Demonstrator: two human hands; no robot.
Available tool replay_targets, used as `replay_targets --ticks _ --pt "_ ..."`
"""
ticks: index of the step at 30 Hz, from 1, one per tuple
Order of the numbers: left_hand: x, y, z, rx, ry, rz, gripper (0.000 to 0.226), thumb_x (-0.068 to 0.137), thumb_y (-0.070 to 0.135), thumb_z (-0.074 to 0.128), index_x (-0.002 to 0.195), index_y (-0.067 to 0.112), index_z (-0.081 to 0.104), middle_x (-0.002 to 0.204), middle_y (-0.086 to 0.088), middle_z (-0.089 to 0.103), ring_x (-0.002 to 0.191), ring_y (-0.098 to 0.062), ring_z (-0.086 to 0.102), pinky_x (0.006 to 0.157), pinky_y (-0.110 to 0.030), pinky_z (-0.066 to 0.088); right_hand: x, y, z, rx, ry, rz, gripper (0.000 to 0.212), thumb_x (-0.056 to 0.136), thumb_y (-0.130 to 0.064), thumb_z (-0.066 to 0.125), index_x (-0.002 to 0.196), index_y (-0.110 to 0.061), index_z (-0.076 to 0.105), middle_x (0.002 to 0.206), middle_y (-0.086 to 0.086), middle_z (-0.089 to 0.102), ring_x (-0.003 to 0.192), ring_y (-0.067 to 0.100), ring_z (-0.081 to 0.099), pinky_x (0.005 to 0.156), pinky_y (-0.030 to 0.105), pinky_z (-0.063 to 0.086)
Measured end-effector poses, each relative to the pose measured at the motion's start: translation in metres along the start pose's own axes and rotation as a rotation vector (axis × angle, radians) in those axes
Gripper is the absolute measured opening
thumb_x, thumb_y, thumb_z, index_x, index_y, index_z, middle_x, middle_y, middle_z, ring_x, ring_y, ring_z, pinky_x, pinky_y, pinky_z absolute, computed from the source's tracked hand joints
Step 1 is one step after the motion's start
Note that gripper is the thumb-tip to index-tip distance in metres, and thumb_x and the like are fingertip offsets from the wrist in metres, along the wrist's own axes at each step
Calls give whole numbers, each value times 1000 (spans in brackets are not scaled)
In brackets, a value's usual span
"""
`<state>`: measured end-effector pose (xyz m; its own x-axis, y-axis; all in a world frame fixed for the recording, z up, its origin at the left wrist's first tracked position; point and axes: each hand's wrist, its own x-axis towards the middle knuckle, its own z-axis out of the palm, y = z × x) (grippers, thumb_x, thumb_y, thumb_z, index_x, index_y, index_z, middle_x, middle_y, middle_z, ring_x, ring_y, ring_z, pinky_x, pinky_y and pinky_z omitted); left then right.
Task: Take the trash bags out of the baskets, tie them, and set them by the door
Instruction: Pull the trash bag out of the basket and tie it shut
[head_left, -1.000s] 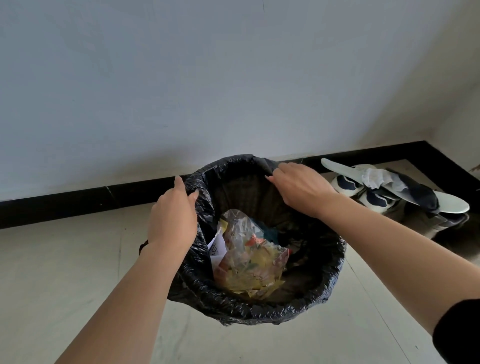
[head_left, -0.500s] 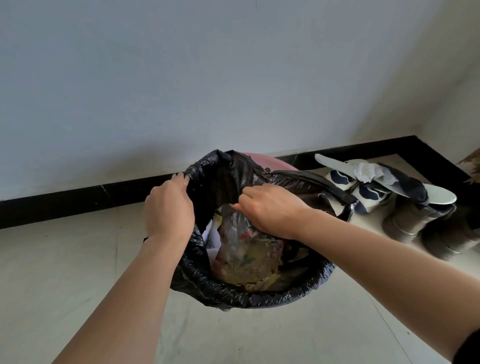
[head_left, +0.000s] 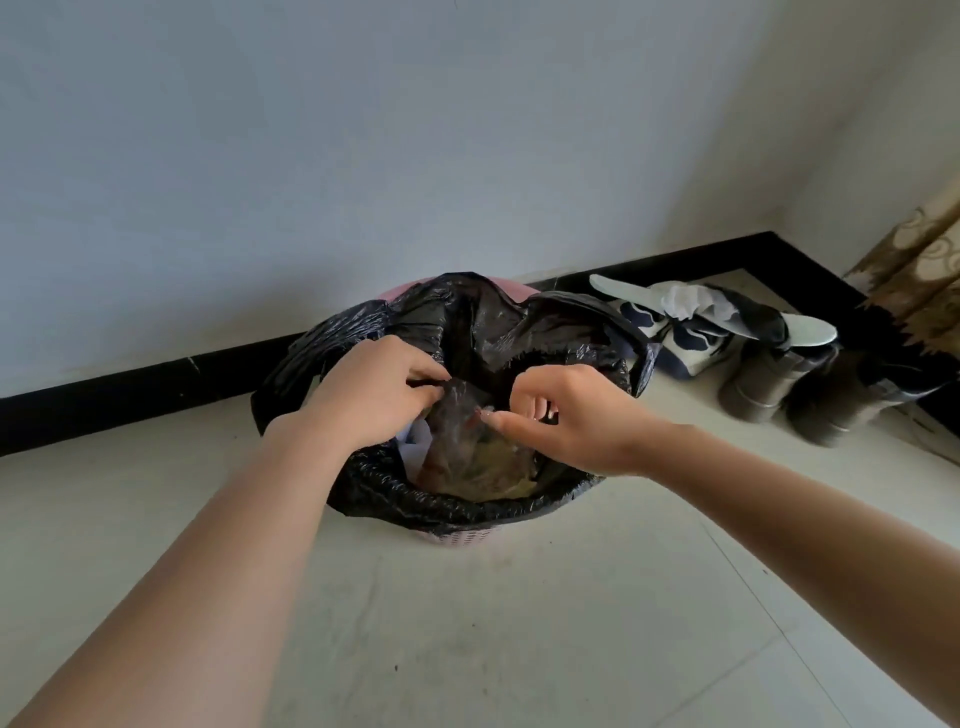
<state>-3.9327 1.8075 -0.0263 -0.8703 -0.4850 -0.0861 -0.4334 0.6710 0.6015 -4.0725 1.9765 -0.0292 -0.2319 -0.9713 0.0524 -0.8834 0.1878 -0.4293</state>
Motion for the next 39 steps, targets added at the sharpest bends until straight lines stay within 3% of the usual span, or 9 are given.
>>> replay_targets --ticks 3,6,8,11,17,22,25,28,39 --pt "-13 19 -5 37 -280 15 20 84 32 70 104 32 74 122 11 66 119 -7 55 101 -23 38 -28 -2 4 -119 5 -171 53 91 -63 38 79 -15 59 75 -4 57 71 16 53 67 34 47" --pt "-24 30 -9 91 -525 13 24 80 43 71 102 35 75 114 17 68 109 -3 60 101 -25 41 -48 8 8 -241 63 -389 47 95 -53 43 90 -12 65 75 0 59 68 21 54 65 33 46" --pt "-31 32 -8 117 -690 0 42 71 54 75 110 40 70 110 25 67 105 3 59 100 -22 40 -57 18 15 -351 64 -491 41 95 -48 49 100 -11 66 75 2 59 67 23 54 63 33 46" --pt "-38 28 6 186 -811 -51 74 62 54 81 130 40 55 135 24 52 127 1 44 112 -28 31 -62 28 25 -423 82 -573 30 98 -40 47 109 -15 59 76 4 57 64 25 52 62 33 47" --pt "-42 24 18 151 -693 -43 49 74 48 75 120 33 66 122 23 62 113 1 53 100 -20 38 -58 33 34 -472 142 -617 25 103 -30 37 98 -13 55 75 4 54 62 24 50 58 33 46" --pt "-44 21 15 -59 -568 -46 21 74 43 75 94 37 75 85 31 69 81 13 58 82 -13 40 -54 30 32 -471 167 -623 13 98 -26 46 91 -16 47 76 3 53 67 21 44 60 30 39" --pt "-45 20 16 -81 -519 -29 16 72 42 77 87 36 76 82 26 72 79 10 61 83 -16 44 -55 28 30 -455 157 -626 14 101 -27 38 92 -17 43 76 3 53 67 21 43 60 29 38" --pt "-46 24 17 -60 -448 8 14 71 39 80 82 32 78 75 21 73 66 11 59 70 -14 41 -56 28 29 -447 157 -596 19 103 -28 35 93 -16 45 76 3 52 68 22 44 60 29 38" --pt "-55 29 22 -30 -276 79 6 72 33 81 77 30 78 71 13 74 71 -2 65 73 -22 49 -56 21 30 -271 135 -382 31 102 -23 35 91 -5 58 80 7 53 69 27 48 64 37 47"
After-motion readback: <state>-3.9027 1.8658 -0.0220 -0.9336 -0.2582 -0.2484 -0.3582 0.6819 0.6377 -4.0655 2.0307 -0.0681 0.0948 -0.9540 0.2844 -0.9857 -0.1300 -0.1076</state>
